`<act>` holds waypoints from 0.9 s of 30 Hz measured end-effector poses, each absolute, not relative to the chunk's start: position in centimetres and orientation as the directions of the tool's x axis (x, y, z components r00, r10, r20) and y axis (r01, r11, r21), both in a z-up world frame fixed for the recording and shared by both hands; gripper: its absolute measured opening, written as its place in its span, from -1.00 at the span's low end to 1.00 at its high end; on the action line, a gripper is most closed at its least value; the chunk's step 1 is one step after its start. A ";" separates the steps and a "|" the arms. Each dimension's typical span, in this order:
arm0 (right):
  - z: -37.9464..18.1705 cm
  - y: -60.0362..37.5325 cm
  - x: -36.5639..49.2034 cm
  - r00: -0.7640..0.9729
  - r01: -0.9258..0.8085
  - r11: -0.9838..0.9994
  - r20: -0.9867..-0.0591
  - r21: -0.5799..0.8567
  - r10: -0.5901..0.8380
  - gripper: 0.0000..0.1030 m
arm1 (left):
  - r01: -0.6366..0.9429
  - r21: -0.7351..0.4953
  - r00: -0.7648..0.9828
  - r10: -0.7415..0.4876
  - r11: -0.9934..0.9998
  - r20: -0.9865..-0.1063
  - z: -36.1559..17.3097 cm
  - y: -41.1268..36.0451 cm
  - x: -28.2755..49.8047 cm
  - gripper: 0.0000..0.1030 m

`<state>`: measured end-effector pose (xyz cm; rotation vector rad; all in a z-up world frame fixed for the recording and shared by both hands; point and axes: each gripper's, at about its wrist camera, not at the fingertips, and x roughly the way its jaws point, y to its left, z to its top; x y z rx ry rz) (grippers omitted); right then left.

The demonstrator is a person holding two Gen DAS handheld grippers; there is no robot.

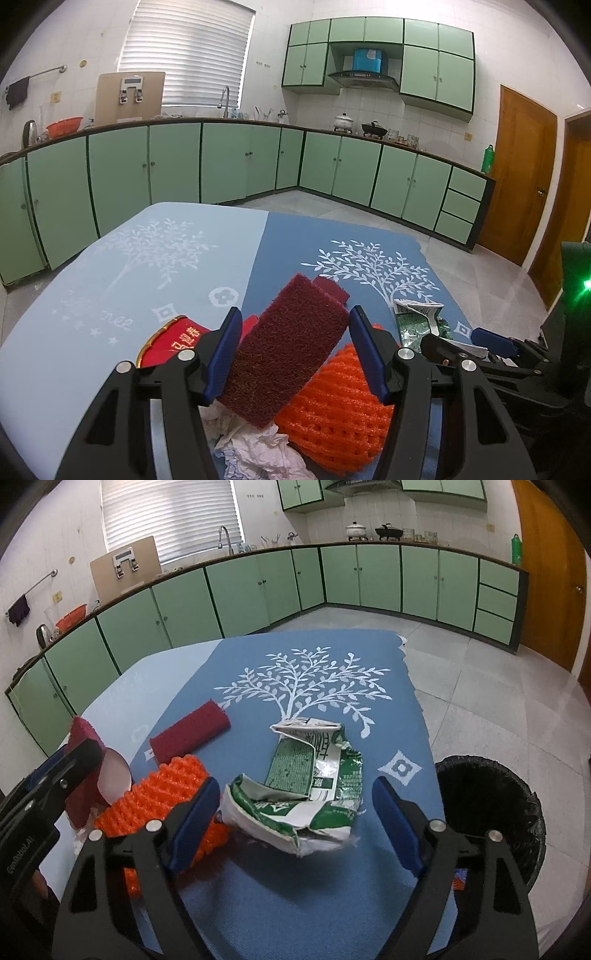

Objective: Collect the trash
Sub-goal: 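Grasp the crumpled green-white milk carton with the right gripper while the left gripper holds the pad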

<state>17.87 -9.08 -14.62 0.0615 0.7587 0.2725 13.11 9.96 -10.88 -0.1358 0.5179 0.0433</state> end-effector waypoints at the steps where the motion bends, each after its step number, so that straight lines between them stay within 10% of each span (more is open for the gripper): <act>1: -14.7 -9.0 17.9 0.686 -0.232 0.959 -0.672 0.160 0.278 0.40 | -0.076 -0.118 0.868 0.008 0.990 -0.496 -10.9 9.9 13.1 0.14; 6: -14.7 -8.8 17.9 0.656 -0.278 0.942 -0.679 0.189 0.330 -0.23 | -0.074 -0.108 0.867 0.011 0.991 -0.499 -10.9 9.5 13.2 0.14; 14: -13.7 -10.0 17.3 0.688 -0.236 0.955 -0.664 0.178 0.293 0.49 | -0.071 -0.105 0.866 0.009 0.992 -0.500 -10.9 9.3 13.3 0.14; 23: -14.9 -10.8 18.0 0.678 -0.185 0.958 -0.677 0.219 0.286 0.62 | -0.065 -0.108 0.865 0.002 0.992 -0.501 -11.0 9.1 13.3 0.14; 27: -14.8 -10.5 18.2 0.673 -0.213 0.949 -0.670 0.231 0.314 0.36 | -0.065 -0.109 0.864 0.001 0.992 -0.504 -11.1 9.1 13.4 0.14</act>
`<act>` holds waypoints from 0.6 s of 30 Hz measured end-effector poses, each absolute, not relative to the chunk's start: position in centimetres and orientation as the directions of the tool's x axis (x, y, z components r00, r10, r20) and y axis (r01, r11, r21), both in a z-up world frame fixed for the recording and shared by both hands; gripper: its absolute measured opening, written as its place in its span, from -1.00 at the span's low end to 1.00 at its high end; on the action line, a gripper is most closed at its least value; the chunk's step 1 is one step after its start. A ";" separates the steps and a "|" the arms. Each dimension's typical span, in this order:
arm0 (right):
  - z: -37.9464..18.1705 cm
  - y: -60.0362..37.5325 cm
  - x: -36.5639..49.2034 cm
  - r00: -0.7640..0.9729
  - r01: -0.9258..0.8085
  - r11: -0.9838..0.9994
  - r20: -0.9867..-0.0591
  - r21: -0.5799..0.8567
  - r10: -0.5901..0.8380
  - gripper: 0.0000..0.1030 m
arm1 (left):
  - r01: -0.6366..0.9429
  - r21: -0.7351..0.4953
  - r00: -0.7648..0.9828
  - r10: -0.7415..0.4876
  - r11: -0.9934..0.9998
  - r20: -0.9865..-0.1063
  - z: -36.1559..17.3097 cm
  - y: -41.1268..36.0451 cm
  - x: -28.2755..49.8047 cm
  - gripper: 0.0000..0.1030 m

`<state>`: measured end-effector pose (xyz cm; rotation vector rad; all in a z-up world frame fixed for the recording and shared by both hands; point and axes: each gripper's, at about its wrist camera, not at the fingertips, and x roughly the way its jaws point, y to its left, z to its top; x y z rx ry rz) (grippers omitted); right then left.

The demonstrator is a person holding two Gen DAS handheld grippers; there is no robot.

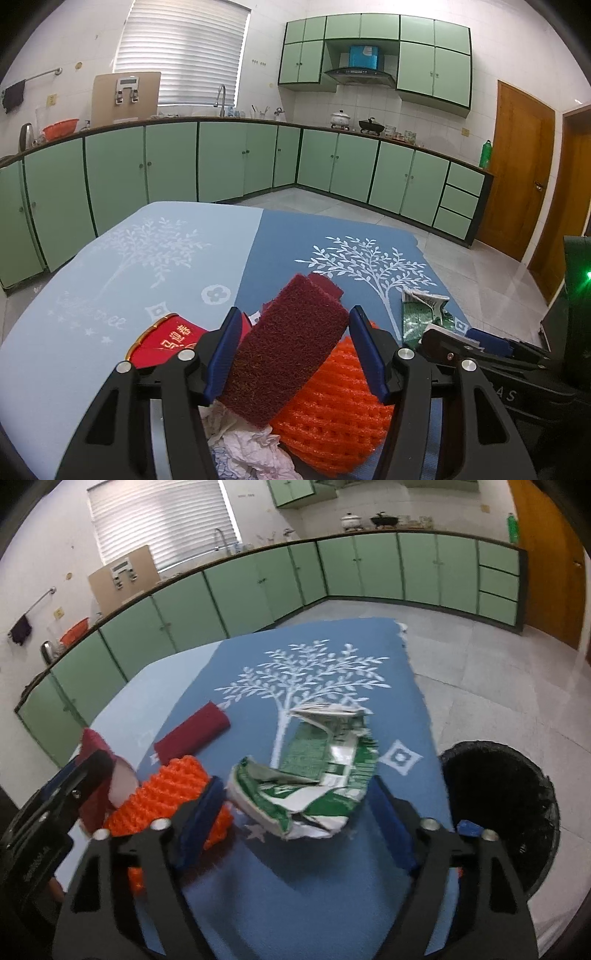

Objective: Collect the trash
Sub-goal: 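Grasp the crumpled green-white milk carton with the right gripper while the left gripper holds the pad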

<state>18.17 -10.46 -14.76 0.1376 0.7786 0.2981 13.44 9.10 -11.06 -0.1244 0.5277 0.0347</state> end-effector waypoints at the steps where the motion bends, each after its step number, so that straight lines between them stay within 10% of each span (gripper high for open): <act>1: -14.7 -10.5 18.1 0.673 -0.224 0.944 -0.663 0.241 0.329 0.26 | -0.065 -0.109 0.863 0.001 0.992 -0.504 -11.1 9.0 13.4 0.14; 3: -14.4 -10.3 18.0 0.665 -0.249 0.935 -0.658 0.251 0.353 -0.12 | -0.064 -0.109 0.864 0.000 0.992 -0.504 -11.1 8.9 13.4 0.14; 7: -13.9 -10.4 17.7 0.655 -0.285 0.919 -0.644 0.272 0.394 -0.19 | -0.065 -0.109 0.864 0.001 0.992 -0.503 -11.1 8.9 13.3 0.14; 14: -12.5 -10.9 16.9 0.701 -0.285 0.930 -0.611 0.232 0.367 0.48 | -0.062 -0.109 0.865 -0.001 0.992 -0.502 -11.1 8.9 13.3 0.14; 18: -12.7 -10.7 16.7 0.704 -0.306 0.937 -0.622 0.170 0.343 0.48 | -0.060 -0.110 0.865 -0.003 0.992 -0.501 -11.2 8.8 13.3 0.14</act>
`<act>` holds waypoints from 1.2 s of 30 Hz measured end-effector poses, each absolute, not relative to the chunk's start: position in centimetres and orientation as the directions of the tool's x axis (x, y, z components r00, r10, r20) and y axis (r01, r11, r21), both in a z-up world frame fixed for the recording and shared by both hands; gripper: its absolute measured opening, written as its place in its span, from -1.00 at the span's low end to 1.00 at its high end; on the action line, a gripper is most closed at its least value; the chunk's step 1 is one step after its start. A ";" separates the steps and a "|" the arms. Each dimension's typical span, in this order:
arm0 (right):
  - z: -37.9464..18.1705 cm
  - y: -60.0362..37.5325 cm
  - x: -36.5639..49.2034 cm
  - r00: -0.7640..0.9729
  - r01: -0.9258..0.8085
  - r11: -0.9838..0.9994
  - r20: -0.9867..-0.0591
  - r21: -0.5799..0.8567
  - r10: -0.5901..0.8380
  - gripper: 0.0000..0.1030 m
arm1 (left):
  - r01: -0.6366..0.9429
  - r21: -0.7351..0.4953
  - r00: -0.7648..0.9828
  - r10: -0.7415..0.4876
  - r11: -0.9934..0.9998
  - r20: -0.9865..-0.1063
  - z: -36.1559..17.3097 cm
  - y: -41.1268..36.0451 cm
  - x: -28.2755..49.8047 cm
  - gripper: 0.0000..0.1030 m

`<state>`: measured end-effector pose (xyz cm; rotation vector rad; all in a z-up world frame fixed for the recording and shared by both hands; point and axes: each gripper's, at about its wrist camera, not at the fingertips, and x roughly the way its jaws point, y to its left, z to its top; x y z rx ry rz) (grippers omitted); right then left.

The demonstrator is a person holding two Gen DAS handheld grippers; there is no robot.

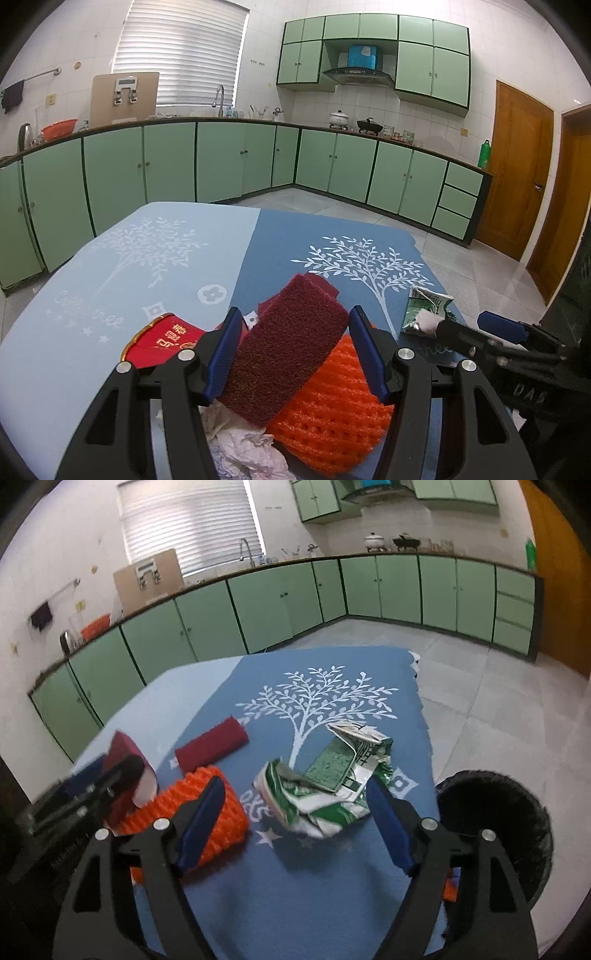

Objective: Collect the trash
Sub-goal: 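Grasp the crumpled green-white milk carton with the right gripper while the left gripper holds the pad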

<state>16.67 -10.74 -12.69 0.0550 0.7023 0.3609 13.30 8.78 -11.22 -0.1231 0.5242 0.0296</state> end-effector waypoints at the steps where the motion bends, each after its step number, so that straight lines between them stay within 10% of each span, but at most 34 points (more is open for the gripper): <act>1: -12.7 -10.8 16.6 0.702 -0.311 0.935 -0.622 0.169 0.346 0.48 | -0.060 -0.110 0.865 -0.004 0.992 -0.501 -11.2 8.8 13.3 0.14; 16: -14.0 -11.0 17.2 0.675 -0.325 0.934 -0.656 0.145 0.337 0.24 | -0.060 -0.102 0.858 -0.001 0.993 -0.514 -11.2 8.3 13.7 0.14; 36: -11.4 -11.4 17.0 0.665 -0.432 0.881 -0.593 0.191 0.455 -0.78 | -0.052 -0.089 0.855 -0.002 0.995 -0.519 -11.2 7.8 14.2 0.14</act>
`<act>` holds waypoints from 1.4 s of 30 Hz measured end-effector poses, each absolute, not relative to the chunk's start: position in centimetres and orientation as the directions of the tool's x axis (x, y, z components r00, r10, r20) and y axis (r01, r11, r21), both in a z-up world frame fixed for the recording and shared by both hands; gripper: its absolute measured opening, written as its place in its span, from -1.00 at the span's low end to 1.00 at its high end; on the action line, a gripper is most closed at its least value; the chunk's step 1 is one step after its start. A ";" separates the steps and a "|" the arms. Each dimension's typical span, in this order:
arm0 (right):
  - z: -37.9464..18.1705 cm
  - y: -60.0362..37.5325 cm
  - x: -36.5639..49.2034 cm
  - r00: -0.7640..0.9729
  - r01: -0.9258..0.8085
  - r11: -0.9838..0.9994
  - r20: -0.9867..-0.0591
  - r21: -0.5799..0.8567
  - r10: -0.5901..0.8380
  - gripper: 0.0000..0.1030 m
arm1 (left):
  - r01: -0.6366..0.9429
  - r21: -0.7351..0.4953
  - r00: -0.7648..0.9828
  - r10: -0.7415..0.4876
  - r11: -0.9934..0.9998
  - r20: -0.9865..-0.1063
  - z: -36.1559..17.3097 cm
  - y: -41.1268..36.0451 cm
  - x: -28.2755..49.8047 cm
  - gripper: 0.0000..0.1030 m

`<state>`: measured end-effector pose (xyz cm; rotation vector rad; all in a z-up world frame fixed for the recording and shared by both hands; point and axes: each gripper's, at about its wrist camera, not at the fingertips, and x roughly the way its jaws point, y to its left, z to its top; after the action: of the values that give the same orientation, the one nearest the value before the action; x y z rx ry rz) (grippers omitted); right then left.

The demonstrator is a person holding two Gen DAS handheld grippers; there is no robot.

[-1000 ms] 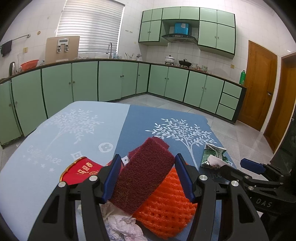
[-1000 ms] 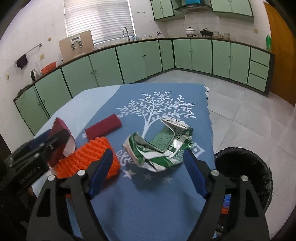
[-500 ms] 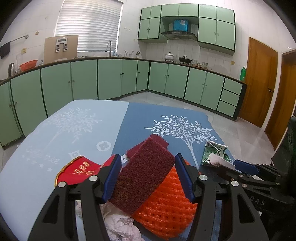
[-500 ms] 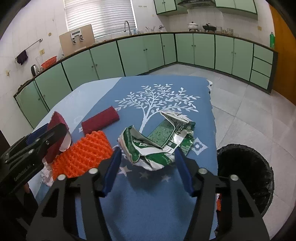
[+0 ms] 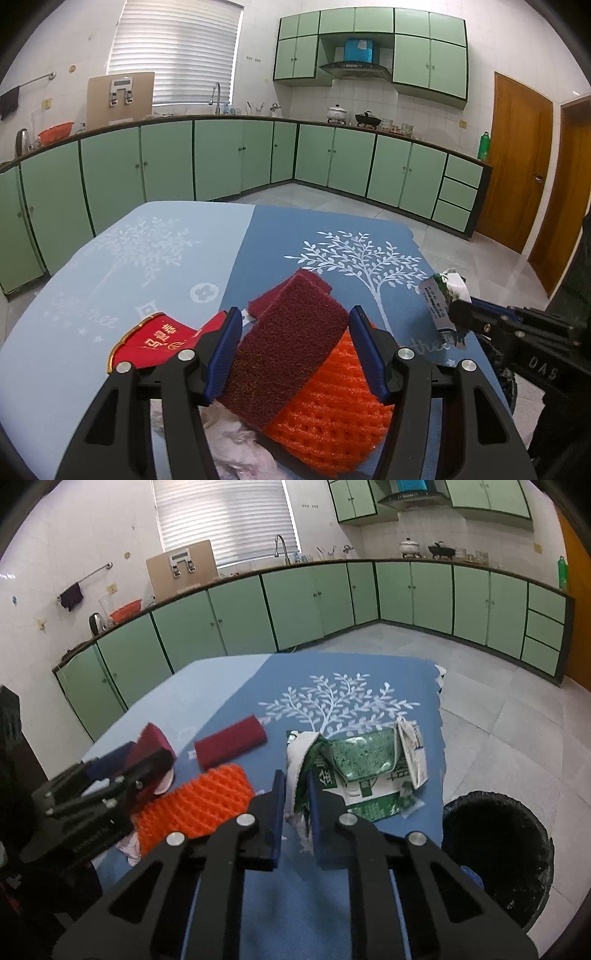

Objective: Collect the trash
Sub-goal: 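Grasp the crumpled green-white milk carton with the right gripper while the left gripper holds the pad, then carry the dark red pad and milk carton over the bin with both grippers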

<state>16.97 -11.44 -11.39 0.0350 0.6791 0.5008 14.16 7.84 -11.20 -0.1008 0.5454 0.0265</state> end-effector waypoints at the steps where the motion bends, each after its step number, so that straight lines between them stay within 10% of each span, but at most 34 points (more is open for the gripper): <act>1: -11.2 -11.5 16.9 0.665 -0.436 0.879 -0.588 0.196 0.461 -0.78 | -0.048 -0.091 0.856 -0.007 0.995 -0.517 -11.1 7.8 14.1 0.14; 42: -5.0 -28.6 14.9 0.832 -0.234 0.958 -0.477 0.163 0.284 -0.80 | 0.300 -0.131 0.853 -0.327 0.945 -0.406 -5.8 -9.8 17.2 0.14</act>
<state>14.89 -28.57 -5.03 0.0992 0.5204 0.2751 17.20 -9.79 -5.83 -0.0634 0.4381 -0.3303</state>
